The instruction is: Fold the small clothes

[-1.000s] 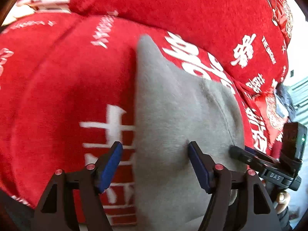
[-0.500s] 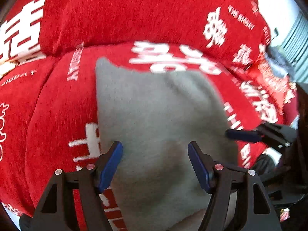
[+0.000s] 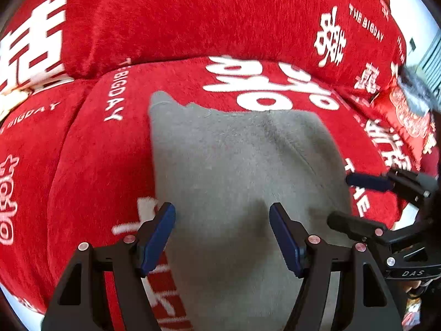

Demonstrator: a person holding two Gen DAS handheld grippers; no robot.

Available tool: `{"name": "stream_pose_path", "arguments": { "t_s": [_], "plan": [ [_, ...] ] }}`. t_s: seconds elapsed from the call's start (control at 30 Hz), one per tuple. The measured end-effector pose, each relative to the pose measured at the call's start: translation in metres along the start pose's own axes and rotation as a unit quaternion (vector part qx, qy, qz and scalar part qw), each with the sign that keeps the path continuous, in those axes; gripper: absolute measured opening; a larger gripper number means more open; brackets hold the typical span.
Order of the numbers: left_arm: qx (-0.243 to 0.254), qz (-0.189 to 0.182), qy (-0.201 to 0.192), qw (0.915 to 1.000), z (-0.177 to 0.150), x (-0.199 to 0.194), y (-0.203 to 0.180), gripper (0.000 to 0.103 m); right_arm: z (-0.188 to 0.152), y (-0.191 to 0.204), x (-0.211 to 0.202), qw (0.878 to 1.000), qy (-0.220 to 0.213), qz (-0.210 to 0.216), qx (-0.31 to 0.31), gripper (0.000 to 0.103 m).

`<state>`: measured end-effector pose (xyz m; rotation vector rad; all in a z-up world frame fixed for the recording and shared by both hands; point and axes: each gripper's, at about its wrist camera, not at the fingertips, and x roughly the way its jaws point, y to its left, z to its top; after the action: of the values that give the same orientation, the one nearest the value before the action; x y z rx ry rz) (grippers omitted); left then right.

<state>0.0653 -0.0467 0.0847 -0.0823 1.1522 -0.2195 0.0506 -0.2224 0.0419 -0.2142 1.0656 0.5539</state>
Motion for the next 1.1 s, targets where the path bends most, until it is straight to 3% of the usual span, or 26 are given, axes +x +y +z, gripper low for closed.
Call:
{"name": "stream_pose_path", "arguments": {
  "t_s": [0.03,0.07,0.13,0.23,0.3,0.4,0.5,0.73,0.97,1.1],
  "plan": [
    [0.01,0.026,0.011,0.9995,0.004,0.01,-0.003,0.08,0.006,-0.001,0.006,1.0,0.005,-0.001,-0.002,0.069],
    [0.017,0.051,0.019,0.9984,0.007,0.02,-0.005,0.095,0.012,-0.002,0.014,1.0,0.016,0.001,-0.002,0.069],
    [0.006,0.061,0.022,0.9979,0.01,0.031,-0.001,0.099,0.02,-0.006,0.035,0.999,0.036,-0.01,0.001,0.072],
    [-0.046,0.024,0.037,0.998,0.016,0.038,0.017,0.099,0.027,-0.015,0.045,0.999,0.033,-0.007,0.023,0.08],
    [-0.066,0.028,0.037,0.9967,0.016,0.033,0.022,0.099,0.031,-0.021,0.045,0.998,0.034,-0.001,0.048,0.08],
    [-0.041,0.072,0.011,0.9965,0.011,0.012,0.015,0.099,0.03,-0.017,0.028,0.998,0.02,-0.007,0.051,0.08],
    [-0.031,0.09,-0.005,0.9955,0.001,-0.007,0.014,0.099,0.019,0.004,0.004,1.0,-0.01,-0.027,0.005,0.08],
    [-0.032,0.1,0.001,0.9945,-0.023,-0.015,0.016,0.099,-0.007,0.043,-0.011,0.997,-0.032,-0.04,-0.052,0.08],
    [-0.039,0.098,0.003,0.9945,-0.032,-0.012,0.018,0.099,-0.026,0.056,0.017,0.997,0.005,-0.038,-0.069,0.08],
    [-0.041,0.095,0.0,0.9946,-0.037,-0.014,0.018,0.099,-0.042,0.058,0.019,0.996,0.005,-0.046,-0.076,0.08]
  ]
}}
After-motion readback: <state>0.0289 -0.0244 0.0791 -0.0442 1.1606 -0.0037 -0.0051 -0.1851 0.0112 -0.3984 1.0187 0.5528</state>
